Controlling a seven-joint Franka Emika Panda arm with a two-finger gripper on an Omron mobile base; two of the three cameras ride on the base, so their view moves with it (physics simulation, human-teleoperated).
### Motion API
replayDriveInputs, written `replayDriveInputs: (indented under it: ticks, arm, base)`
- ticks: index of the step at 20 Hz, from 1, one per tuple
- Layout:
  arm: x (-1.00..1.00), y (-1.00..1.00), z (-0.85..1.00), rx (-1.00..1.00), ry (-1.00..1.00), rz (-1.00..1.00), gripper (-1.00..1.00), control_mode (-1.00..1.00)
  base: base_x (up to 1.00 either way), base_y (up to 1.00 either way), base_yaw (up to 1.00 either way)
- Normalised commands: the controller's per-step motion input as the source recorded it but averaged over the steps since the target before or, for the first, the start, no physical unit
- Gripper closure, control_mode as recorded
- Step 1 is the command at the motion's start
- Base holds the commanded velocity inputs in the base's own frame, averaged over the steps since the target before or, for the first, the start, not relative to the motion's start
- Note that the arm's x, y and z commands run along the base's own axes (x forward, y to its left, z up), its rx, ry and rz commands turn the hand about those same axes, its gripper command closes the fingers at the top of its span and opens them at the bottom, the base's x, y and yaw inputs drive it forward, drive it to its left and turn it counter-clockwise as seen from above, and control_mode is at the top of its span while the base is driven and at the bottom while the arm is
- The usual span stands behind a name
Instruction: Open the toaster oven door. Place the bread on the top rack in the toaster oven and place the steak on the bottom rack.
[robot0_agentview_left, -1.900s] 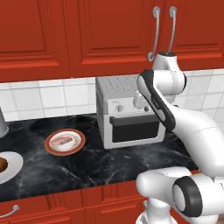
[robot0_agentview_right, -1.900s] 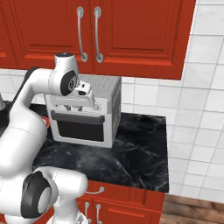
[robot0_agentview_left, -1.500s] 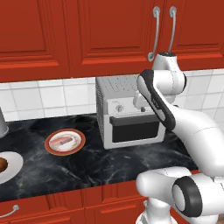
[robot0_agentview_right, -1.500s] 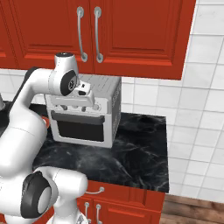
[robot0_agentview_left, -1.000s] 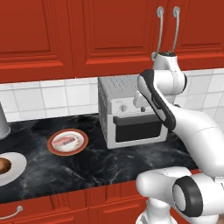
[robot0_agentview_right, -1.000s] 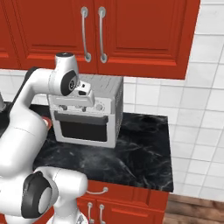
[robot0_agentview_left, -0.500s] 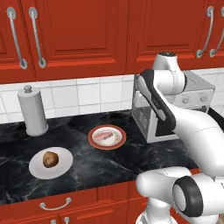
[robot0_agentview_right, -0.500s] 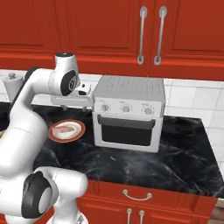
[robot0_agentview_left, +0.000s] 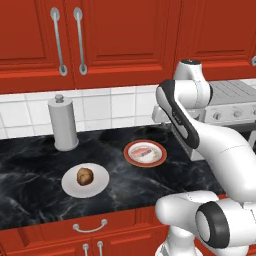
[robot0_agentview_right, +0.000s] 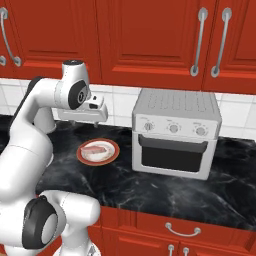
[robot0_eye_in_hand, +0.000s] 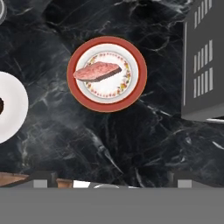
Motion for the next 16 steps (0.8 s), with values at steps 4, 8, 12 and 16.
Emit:
replayDriveInputs:
  ticks: [4,8,12,16]
  arm:
    - [0.00,0.00,0.00,0.00,0.00,0.00,-1.00,1.00]
    - [0.00,0.00,0.00,0.00,0.00,0.00,-1.00,1.00]
    - [0.00,0.00,0.00,0.00,0.00,0.00,-1.00,1.00]
    - [0.00,0.00,0.00,0.00,0.00,0.00,-1.00,1.00]
  base:
    - [0.21,0.00,0.00]
    - [0.08,-0.03,-0.03]
    - [0.00,0.00,0.00]
    - [0.00,0.00,0.00]
